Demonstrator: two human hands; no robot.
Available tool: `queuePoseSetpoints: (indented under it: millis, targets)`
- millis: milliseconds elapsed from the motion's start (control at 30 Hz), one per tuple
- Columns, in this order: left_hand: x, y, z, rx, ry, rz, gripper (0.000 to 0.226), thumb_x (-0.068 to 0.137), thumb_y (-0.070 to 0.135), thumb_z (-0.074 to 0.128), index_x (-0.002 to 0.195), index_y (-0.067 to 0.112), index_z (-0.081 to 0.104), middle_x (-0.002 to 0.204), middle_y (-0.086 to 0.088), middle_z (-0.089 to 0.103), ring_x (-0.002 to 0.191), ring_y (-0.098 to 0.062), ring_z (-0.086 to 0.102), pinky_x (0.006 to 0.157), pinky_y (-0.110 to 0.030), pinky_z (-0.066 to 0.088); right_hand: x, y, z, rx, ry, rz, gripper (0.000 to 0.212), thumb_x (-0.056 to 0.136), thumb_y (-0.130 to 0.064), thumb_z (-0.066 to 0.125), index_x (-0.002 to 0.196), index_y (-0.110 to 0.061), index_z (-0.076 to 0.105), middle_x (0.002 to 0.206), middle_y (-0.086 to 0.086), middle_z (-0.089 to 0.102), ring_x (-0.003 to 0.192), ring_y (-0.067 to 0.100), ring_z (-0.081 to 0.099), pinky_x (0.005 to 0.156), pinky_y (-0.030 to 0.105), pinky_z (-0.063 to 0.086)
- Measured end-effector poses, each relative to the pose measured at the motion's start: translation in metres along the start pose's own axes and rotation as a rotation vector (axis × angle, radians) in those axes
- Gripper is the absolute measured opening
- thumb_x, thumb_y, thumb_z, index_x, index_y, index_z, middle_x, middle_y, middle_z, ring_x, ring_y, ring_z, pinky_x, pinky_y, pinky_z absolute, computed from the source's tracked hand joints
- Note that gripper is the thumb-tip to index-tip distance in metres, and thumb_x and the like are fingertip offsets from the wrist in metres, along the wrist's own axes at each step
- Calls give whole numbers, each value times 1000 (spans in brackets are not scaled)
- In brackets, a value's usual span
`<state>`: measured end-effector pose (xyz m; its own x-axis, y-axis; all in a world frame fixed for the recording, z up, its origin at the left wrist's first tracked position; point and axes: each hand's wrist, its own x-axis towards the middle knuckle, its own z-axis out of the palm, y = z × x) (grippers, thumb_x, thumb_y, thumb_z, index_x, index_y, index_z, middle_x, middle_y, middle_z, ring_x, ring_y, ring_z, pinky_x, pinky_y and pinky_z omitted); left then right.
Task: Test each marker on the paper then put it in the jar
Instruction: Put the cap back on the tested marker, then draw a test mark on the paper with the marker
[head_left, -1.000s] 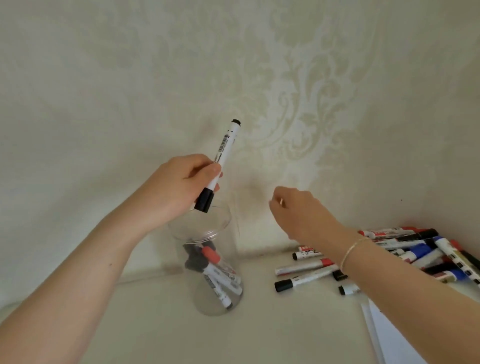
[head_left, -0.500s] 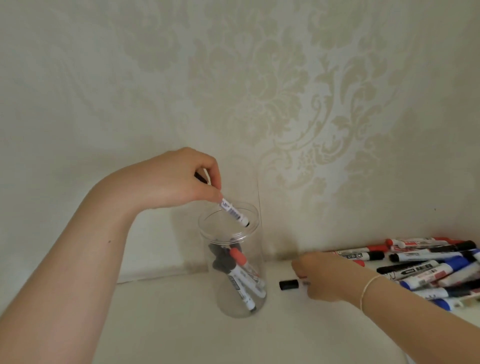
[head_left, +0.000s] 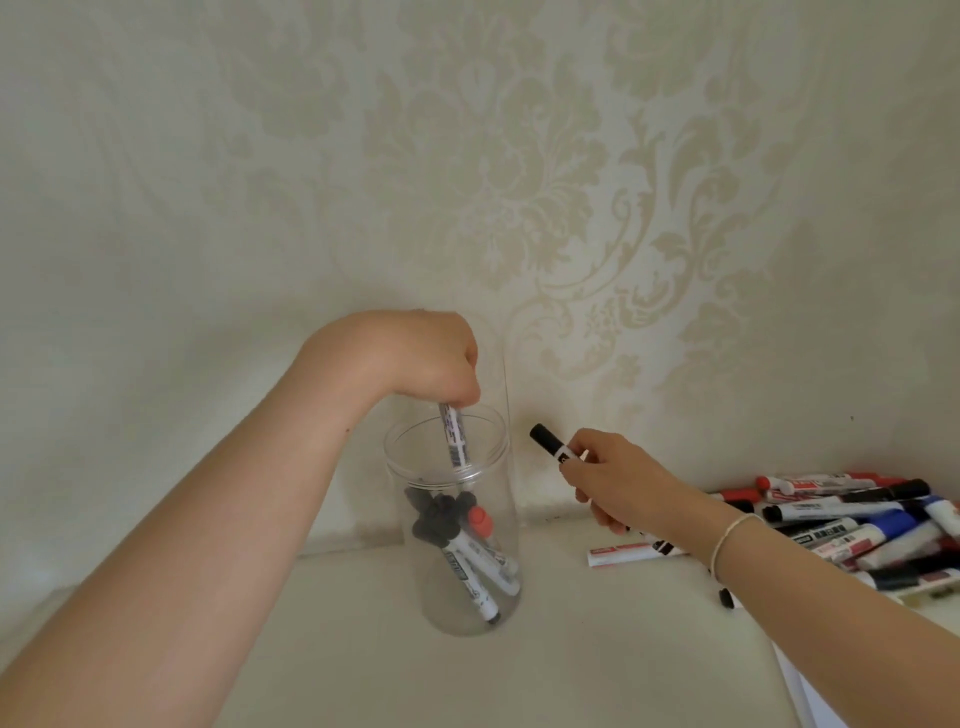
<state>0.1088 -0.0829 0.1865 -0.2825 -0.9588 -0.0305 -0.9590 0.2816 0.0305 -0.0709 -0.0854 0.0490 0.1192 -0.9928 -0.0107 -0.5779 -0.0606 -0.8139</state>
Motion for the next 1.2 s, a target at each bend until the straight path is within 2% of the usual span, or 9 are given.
queuePoseSetpoints:
  millis: [300, 367, 467, 600, 800, 900, 1000, 1100, 1200]
  targets:
    - [22, -5, 49, 60, -299, 33, 23, 84, 24, 69, 107, 22, 68, 92, 7, 65, 76, -10, 62, 57, -18, 42, -2, -2, 5, 233, -42, 35, 13, 93, -13, 47, 104, -12, 55, 63, 9, 55, 29, 11, 35, 34, 16, 25]
    - [13, -7, 38, 25, -175, 19, 21, 87, 23, 64, 107, 21, 66, 87, 7, 68, 75, -9, 62, 60, -20, 46, -5, -3, 2, 278, -29, 56, 13, 93, -13, 47, 103, -7, 53, 63, 8, 55, 31, 13, 35, 35, 16, 25]
    - [2, 5, 26, -56, 316, 139, 20, 87, 22, 58, 106, 26, 64, 102, 8, 69, 96, -13, 63, 83, -31, 51, -8, -3, -5, 308, 28, 30, 7, 89, -9, 48, 91, -5, 54, 58, 5, 56, 35, 14, 35, 36, 17, 25]
    - [6, 38, 46, 90, 181, 371, 45, 93, 27, 54, 137, 31, 45, 139, 11, 48, 125, -12, 47, 101, -30, 40, -13, 1, -8, 249, 144, -95, 14, 82, -5, 53, 68, -10, 51, 50, 0, 48, 38, 7, 38, 45, 22, 30]
    - [14, 53, 63, 121, 126, 386, 33, 101, 40, 36, 102, 16, 58, 72, 5, 52, 60, -12, 47, 55, -28, 34, -27, 31, -22, 305, 301, -56, 3, 80, -13, 65, 82, -14, 64, 68, -2, 59, 67, 17, 51, 61, 28, 39]
    - [14, 63, 73, 154, 348, 357, 40, 102, 44, 23, 97, 13, 48, 68, 2, 45, 56, -16, 43, 53, -33, 30, -35, 41, -38, 795, 259, 248, 44, 77, -26, 73, 112, -8, 53, 101, 9, 59, 88, 23, 58, 76, 29, 48]
    - [13, 79, 85, -60, 211, 409, 37, 101, 47, 24, 91, 18, 44, 71, 5, 49, 61, -15, 47, 57, -32, 34, -47, 30, -45, 1242, -16, 163, 36, 76, -33, 71, 95, -7, 53, 72, 6, 54, 58, 17, 50, 62, 29, 44]
    - [14, 94, 100, -154, 129, 538, 33, 100, 47, 30, 97, 21, 51, 87, 4, 63, 78, -16, 58, 71, -34, 45, -51, 21, -43, 1083, -72, 12, 30, 79, -34, 68, 65, -15, 49, 44, -4, 35, 37, 10, 28, 48, 24, 24]
    - [16, 96, 113, -388, 70, 573, 38, 98, 45, 38, 91, 15, 60, 83, 2, 68, 77, -12, 64, 74, -31, 50, -55, 22, -47, 968, -74, -13, 36, 90, -23, 58, 58, -10, 46, 37, 0, 32, 34, 12, 30, 44, 22, 36]
